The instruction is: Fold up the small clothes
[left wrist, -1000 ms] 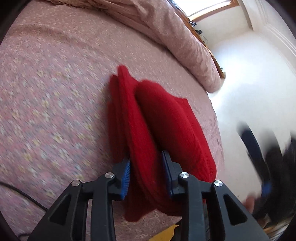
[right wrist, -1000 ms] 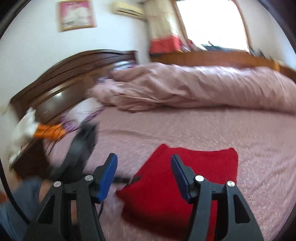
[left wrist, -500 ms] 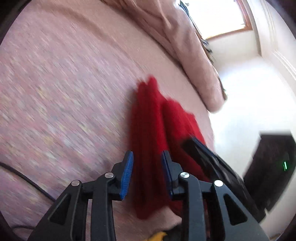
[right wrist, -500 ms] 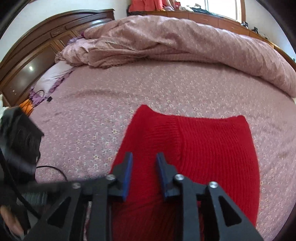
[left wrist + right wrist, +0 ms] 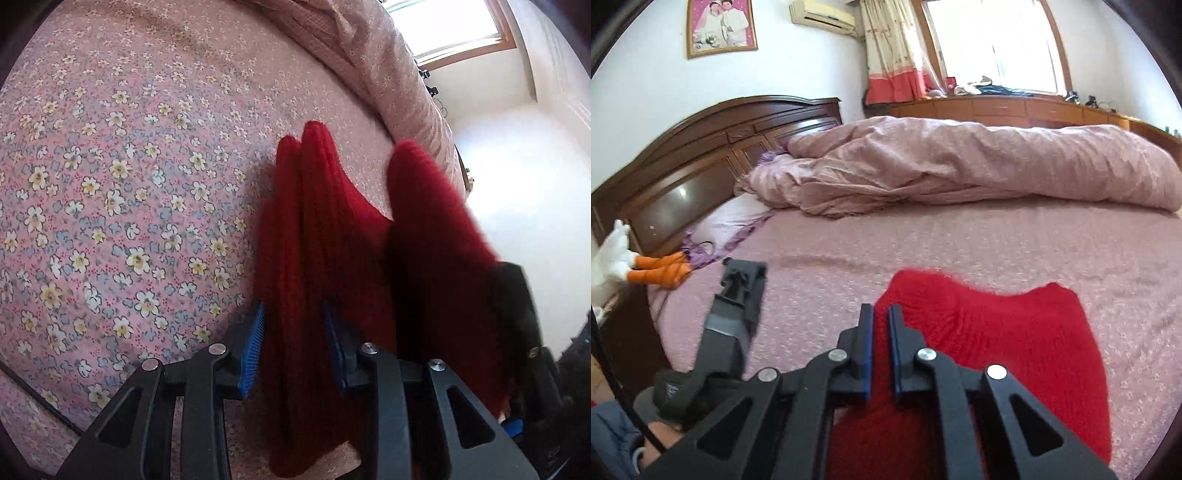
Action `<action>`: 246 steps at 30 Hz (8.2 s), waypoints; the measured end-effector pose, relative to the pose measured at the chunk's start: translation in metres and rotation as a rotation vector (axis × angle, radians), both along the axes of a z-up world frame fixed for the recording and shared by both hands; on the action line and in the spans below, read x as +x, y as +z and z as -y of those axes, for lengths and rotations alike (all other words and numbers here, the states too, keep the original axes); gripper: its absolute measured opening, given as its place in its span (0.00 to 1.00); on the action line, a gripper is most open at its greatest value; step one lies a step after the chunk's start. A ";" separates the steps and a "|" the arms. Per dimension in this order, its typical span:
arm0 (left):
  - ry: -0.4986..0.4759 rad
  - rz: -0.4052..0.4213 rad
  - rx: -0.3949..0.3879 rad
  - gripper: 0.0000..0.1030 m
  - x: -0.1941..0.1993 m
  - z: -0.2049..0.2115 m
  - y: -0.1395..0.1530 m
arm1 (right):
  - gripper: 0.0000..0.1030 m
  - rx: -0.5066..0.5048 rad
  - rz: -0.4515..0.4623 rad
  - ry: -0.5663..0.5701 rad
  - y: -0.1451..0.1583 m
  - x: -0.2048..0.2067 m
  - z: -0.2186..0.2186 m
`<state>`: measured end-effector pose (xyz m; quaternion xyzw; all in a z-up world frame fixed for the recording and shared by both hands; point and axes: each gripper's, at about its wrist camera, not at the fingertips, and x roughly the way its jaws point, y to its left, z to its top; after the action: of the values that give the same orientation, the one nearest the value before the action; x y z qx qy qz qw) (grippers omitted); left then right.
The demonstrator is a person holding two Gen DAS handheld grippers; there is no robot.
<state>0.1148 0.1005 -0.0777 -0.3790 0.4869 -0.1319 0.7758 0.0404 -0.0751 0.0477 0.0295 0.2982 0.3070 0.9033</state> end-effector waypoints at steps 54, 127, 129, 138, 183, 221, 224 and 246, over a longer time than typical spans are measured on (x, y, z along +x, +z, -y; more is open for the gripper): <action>0.035 -0.080 -0.148 0.18 -0.080 0.038 0.040 | 0.70 -0.046 -0.069 -0.306 -0.090 -0.070 0.143; -0.029 0.020 0.194 0.06 -0.047 -0.001 0.066 | 0.82 0.294 -0.355 -0.132 -0.072 0.007 0.197; -0.006 -0.006 0.181 0.13 -0.050 -0.005 0.046 | 0.82 0.320 -0.382 -0.120 -0.079 0.013 0.198; -0.043 -0.019 0.190 0.43 -0.089 -0.040 0.053 | 0.83 0.459 -0.533 -0.011 -0.104 0.044 0.212; 0.054 0.130 -0.206 0.95 -0.146 -0.011 -0.016 | 0.87 0.725 -0.595 -0.159 -0.138 -0.014 0.202; -0.150 0.006 -0.206 0.81 -0.044 -0.004 -0.008 | 0.69 0.525 -0.749 -0.040 -0.120 0.083 0.160; -0.136 0.080 -0.215 0.79 -0.050 0.000 0.015 | 0.64 0.453 -0.565 0.008 -0.084 0.069 0.157; -0.287 0.097 -0.109 0.76 0.126 0.034 -0.018 | 0.75 0.424 -0.638 -0.161 -0.094 0.247 0.225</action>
<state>0.2411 0.0663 -0.0956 -0.3404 0.4902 -0.2859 0.7497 0.2872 -0.2998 -0.0462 0.3326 0.4906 0.2655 0.7604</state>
